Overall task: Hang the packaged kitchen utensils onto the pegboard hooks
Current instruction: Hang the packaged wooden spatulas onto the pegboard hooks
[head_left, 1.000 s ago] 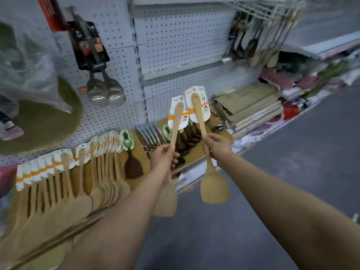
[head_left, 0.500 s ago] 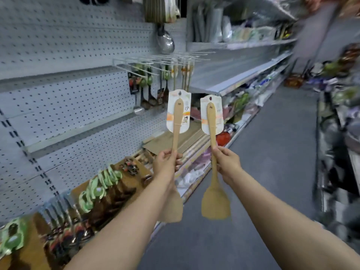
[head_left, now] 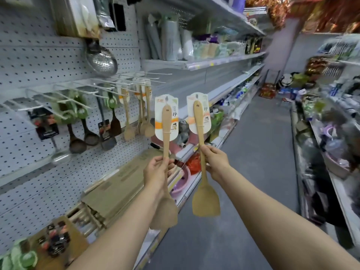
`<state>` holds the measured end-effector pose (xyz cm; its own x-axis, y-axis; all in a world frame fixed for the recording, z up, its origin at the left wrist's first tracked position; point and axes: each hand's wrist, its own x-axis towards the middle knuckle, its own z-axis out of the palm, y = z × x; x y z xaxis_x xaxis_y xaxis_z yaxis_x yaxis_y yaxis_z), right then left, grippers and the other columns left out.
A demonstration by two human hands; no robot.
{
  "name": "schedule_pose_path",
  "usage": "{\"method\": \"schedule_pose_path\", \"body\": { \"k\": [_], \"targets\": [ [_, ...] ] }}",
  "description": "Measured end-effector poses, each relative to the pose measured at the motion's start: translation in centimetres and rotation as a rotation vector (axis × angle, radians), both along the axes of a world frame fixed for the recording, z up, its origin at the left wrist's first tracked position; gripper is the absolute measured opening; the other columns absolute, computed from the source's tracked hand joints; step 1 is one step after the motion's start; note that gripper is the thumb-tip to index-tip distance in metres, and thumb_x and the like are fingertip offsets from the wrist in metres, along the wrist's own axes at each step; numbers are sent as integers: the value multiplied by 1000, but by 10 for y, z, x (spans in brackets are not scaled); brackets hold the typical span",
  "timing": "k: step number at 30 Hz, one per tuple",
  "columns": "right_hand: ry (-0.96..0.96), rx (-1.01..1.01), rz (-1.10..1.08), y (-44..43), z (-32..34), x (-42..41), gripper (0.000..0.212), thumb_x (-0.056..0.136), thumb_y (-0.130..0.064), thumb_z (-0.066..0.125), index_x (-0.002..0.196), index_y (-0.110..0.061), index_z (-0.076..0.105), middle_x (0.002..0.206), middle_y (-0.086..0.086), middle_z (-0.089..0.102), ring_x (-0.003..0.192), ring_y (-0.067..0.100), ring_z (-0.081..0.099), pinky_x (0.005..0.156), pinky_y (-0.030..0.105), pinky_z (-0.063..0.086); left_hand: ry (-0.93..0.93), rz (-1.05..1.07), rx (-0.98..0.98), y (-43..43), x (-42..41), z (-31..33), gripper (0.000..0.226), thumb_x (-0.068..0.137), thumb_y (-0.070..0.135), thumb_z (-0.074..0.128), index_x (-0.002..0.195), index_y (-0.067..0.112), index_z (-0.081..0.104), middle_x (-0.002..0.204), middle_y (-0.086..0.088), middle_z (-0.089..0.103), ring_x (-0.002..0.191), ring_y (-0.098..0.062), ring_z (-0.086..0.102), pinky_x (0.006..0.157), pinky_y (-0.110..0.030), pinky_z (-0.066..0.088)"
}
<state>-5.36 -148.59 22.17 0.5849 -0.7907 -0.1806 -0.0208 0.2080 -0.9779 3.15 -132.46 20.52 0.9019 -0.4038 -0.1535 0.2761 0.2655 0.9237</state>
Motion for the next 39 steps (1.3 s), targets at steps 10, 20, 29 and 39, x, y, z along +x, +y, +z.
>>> {"method": "schedule_pose_path", "body": {
  "k": [10, 20, 29, 39],
  "targets": [
    [23, -46, 279, -188, -37, 127, 19, 92, -39, 71, 95, -21, 76, 75, 3, 67, 70, 21, 60, 66, 35, 52, 15, 275, 96, -145, 72, -30, 1, 93, 12, 67, 94, 12, 68, 85, -4, 65, 78, -21, 57, 85, -41, 51],
    [-28, 20, 575, -258, -32, 238, 12, 97, -24, 67, 101, -15, 74, 71, -2, 67, 69, 17, 58, 65, 31, 48, -15, 511, 236, -221, 116, -24, 7, 90, 9, 69, 97, 10, 71, 95, -9, 74, 91, -26, 68, 90, -43, 54],
    [-42, 54, 625, -290, -46, 325, 14, 92, -33, 72, 95, -20, 78, 84, 4, 73, 83, 25, 66, 82, 41, 59, -72, 534, 245, -255, 181, -25, 5, 90, 9, 70, 95, 10, 70, 92, -10, 73, 88, -24, 67, 82, -37, 53],
    [5, 80, 661, -311, -67, 378, 18, 93, -37, 70, 100, -21, 77, 94, 2, 77, 96, 25, 69, 91, 43, 58, -70, 552, 245, -275, 236, -29, 6, 89, 11, 71, 95, 11, 71, 92, -9, 74, 88, -22, 68, 77, -32, 53]
  ]
}}
